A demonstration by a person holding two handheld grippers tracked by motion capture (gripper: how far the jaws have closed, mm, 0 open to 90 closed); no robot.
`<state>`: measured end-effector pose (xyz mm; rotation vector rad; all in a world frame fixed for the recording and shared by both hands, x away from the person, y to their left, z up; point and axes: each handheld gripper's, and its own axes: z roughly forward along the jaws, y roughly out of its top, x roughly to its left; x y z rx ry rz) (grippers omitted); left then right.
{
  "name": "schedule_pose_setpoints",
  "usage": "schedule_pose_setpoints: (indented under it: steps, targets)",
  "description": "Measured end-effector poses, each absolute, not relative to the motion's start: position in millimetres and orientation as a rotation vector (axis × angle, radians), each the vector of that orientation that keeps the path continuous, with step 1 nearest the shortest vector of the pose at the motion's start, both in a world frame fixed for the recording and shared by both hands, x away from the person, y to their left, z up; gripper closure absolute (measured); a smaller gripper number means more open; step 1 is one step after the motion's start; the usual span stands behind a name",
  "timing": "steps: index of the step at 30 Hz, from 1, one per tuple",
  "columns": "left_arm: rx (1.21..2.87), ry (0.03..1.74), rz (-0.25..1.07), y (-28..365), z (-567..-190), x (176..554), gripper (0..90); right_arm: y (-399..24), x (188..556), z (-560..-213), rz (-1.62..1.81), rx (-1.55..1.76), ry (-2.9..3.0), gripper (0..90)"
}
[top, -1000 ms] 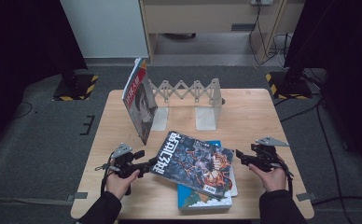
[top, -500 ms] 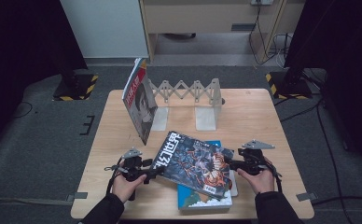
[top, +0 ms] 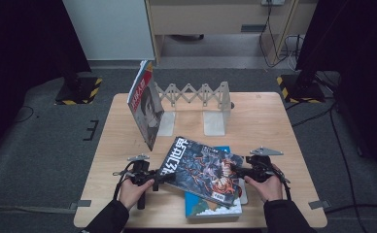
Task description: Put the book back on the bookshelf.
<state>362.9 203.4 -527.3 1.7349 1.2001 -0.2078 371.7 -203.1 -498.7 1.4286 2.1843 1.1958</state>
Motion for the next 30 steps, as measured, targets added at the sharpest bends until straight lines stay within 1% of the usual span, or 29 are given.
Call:
schedule_pose_setpoints:
  steps: [5,8,12,13,15,16,18,20,23,30]
  targets:
    - [1.716,1.202,-0.235,205,-526,363,33.9,-202,371,-499,1.200,1.419,2.173,23.6]
    - [1.700,1.198,-0.244,209,-523,363,40.5,-202,371,-500,1.199,1.408,2.175,23.6]
    - [1.669,1.158,-0.245,213,-517,360,45.3,-203,371,-500,1.211,1.432,2.168,23.8]
    - [1.644,1.149,-0.255,214,-515,359,47.6,-203,371,-501,1.211,1.428,2.166,23.9]
    - [1.580,1.121,-0.319,216,-510,358,49.8,-203,371,-500,1.204,1.425,2.165,24.3]
    - [1.585,1.101,-0.329,215,-508,357,50.9,-203,371,-500,1.205,1.427,2.163,24.3]
    - [1.633,1.087,-0.308,211,-506,354,51.0,-202,371,-501,1.209,1.430,2.160,24.3]
    - [1.637,1.084,-0.348,208,-509,354,52.0,-202,371,-501,1.208,1.425,2.162,24.3]
    - [1.638,1.095,-0.373,204,-510,355,52.4,-202,370,-501,1.214,1.425,2.159,24.3]
    - [1.608,1.137,-0.410,206,-509,357,59.6,-203,371,-502,1.223,1.433,2.162,24.2]
